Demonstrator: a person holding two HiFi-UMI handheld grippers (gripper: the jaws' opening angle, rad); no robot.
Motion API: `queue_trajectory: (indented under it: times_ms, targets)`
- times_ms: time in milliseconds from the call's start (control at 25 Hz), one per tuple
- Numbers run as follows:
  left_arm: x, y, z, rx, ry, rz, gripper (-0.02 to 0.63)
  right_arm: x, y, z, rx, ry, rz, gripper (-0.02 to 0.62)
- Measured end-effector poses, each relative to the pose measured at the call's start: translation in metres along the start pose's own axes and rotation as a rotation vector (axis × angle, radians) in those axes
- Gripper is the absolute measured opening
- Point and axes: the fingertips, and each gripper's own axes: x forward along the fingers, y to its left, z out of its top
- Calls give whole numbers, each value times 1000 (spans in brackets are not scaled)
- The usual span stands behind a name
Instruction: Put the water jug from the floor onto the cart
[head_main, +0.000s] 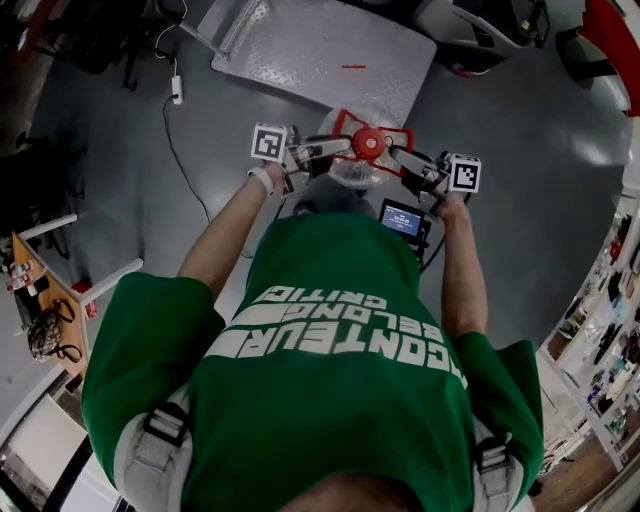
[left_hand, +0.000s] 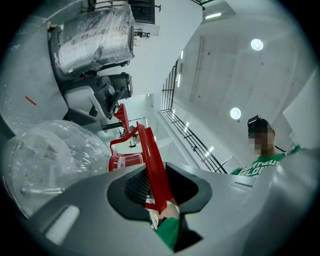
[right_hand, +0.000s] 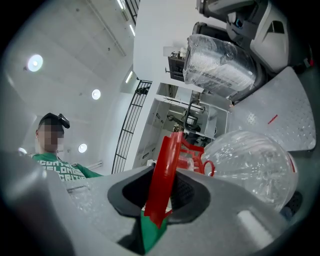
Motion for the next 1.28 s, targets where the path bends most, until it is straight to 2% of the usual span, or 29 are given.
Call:
queue_trajectory:
  times_ms: [440,560,760,1040,1280]
  targets:
    - [41,15,45,59,-48,58,92,-17,-8,66,-13,29,60,63]
    - [45,17,48,61,-57,71,92,-20,-9,70,-14,29,62,61]
    - [53,18,66,65,-65,57,94,-21,-11,88,-14,20,64,63]
    - [56,28,72,52,-37,34,95,-23,-18,94,-17,12,46,63]
    - [59,47,99,25,-15,23,95,-19,-37,119,9,6,14,63]
